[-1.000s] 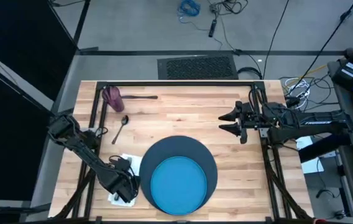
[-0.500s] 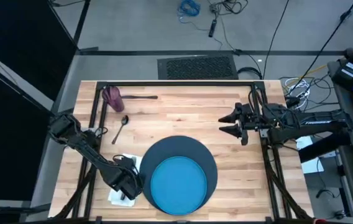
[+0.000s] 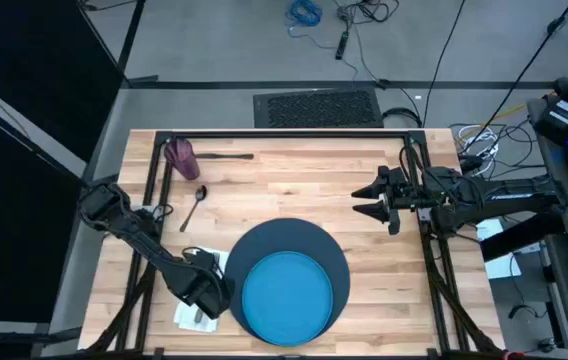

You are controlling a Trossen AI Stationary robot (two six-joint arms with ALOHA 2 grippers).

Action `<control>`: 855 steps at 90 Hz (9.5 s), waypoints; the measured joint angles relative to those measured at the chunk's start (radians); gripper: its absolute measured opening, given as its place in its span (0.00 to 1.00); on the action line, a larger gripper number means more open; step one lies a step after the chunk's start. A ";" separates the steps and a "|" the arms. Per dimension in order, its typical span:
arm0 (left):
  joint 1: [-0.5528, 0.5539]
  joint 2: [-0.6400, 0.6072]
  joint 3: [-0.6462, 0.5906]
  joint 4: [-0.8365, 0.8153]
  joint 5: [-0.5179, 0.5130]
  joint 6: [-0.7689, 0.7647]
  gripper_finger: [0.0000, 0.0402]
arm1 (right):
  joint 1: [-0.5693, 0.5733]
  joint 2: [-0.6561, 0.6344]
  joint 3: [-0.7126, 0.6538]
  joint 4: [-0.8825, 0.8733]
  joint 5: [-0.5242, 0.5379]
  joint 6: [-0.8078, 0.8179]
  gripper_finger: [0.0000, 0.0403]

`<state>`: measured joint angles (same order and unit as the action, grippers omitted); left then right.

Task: Set table place
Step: Put the fork on the white table napkin, then adjust the white table napkin, then move the table knife to the right of the table mat

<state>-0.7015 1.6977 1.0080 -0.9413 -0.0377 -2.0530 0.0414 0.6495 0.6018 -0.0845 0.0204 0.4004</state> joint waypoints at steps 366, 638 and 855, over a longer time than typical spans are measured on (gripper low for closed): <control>0.166 -0.215 0.224 -0.494 -0.903 0.585 0.11 | 0.000 0.036 0.000 -0.014 0.030 -0.024 0.48; 1.441 0.191 0.143 0.307 -0.169 2.037 0.11 | -0.278 0.504 0.012 0.066 -0.027 -0.169 0.48; 1.518 0.200 0.250 0.105 -0.154 2.023 0.10 | -0.280 0.504 0.014 0.058 -0.079 -0.173 0.48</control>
<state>0.8165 1.8973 1.2583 -0.8364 -0.1917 -0.0299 -0.2386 1.1530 0.6155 -0.0269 -0.0586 0.2276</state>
